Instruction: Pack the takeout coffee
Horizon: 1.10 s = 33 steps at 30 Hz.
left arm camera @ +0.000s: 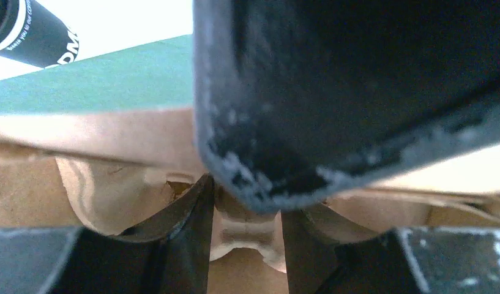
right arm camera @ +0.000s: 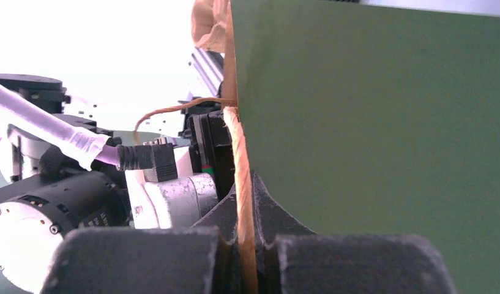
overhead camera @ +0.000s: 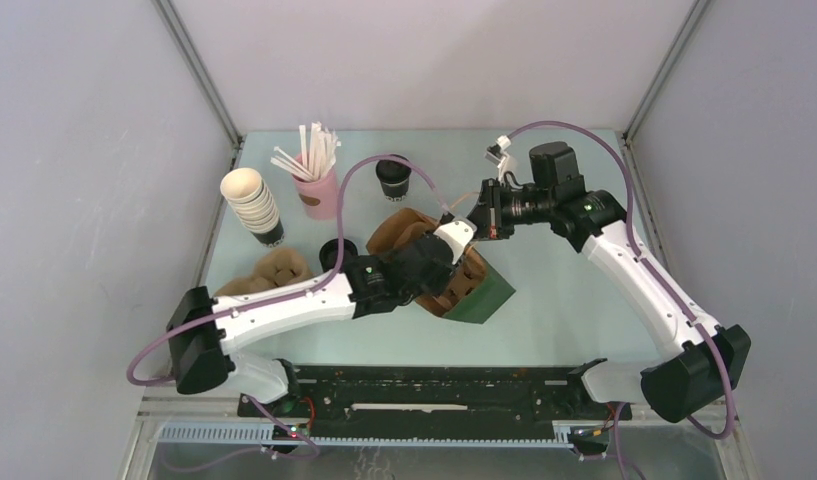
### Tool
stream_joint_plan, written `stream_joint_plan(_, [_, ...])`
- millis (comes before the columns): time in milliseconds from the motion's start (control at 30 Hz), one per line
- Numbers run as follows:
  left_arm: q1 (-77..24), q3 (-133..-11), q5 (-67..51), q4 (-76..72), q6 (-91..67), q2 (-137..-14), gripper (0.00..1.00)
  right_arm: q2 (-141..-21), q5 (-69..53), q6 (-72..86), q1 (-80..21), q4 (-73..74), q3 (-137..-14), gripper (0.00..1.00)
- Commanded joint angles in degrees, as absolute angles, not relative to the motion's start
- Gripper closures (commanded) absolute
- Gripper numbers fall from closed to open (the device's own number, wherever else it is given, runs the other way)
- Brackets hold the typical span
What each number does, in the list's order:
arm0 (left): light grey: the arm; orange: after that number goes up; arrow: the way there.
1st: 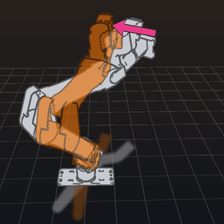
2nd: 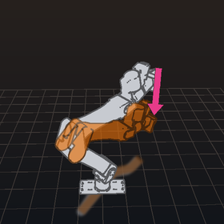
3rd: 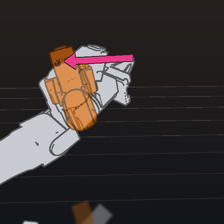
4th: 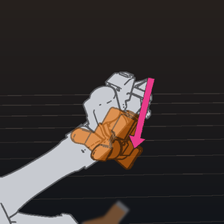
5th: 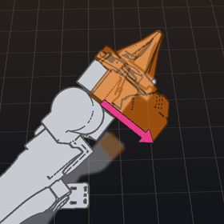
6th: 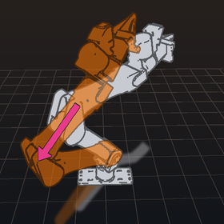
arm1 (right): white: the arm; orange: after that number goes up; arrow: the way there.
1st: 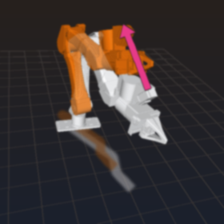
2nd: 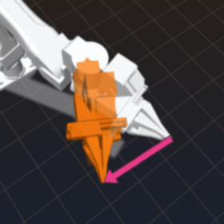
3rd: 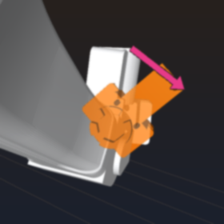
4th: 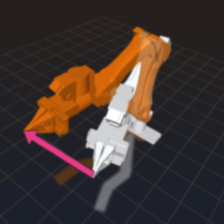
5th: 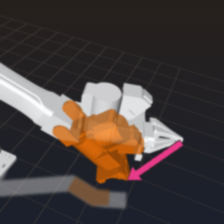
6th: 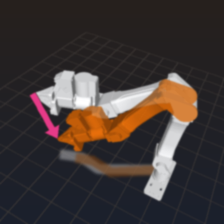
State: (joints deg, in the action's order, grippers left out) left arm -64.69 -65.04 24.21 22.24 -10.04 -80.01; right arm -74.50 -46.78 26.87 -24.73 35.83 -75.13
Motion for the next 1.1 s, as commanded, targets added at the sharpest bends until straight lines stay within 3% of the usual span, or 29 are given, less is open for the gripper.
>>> stream_joint_plan(0, [-63.84, -69.03, 25.22, 22.38, -10.68, -81.42, 0.73, -73.39, -46.66, 23.91, -24.87, 36.82, -75.46, 1.00])
stream_joint_plan(200, [-62.59, -68.54, 23.76, 18.02, -8.67, -82.95, 0.56, -74.77, -48.32, 23.25, -23.64, 36.05, -75.26, 1.00])
stream_joint_plan(400, [-61.54, -71.08, 23.04, 22.00, -8.90, -82.55, 0.29, -75.15, -48.89, 23.67, -22.74, 34.64, -74.46, 1.00])
stream_joint_plan(467, [-61.57, -72.90, 22.29, 25.24, -10.15, -80.19, 0.12, -74.86, -47.94, 23.52, -22.61, 34.63, -74.48, 1.00])
stream_joint_plan(500, [-61.60, -74.15, 21.19, 27.01, -10.84, -78.95, 0.10, -74.62, -47.64, 23.53, -22.63, 34.71, -74.47, 1.00])
stream_joint_plan(867, [-61.53, -84.05, 16.14, 41.33, -20.33, -68.16, 0.07, -71.37, -33.95, 22.31, -29.61, 34.88, -74.45, 1.00])
stream_joint_plan(1000, [-61.39, -86.43, 25.46, 46.99, -24.81, -63.63, 0.15, -68.97, -28.78, 19.51, -34.24, 31.65, -73.26, 1.00])
stream_joint_plan(1067, [-60.50, -82.74, 29.78, 47.51, -28.85, -58.63, 0.24, -66.48, -28.03, 14.57, -36.56, 27.85, -70.83, 1.00])
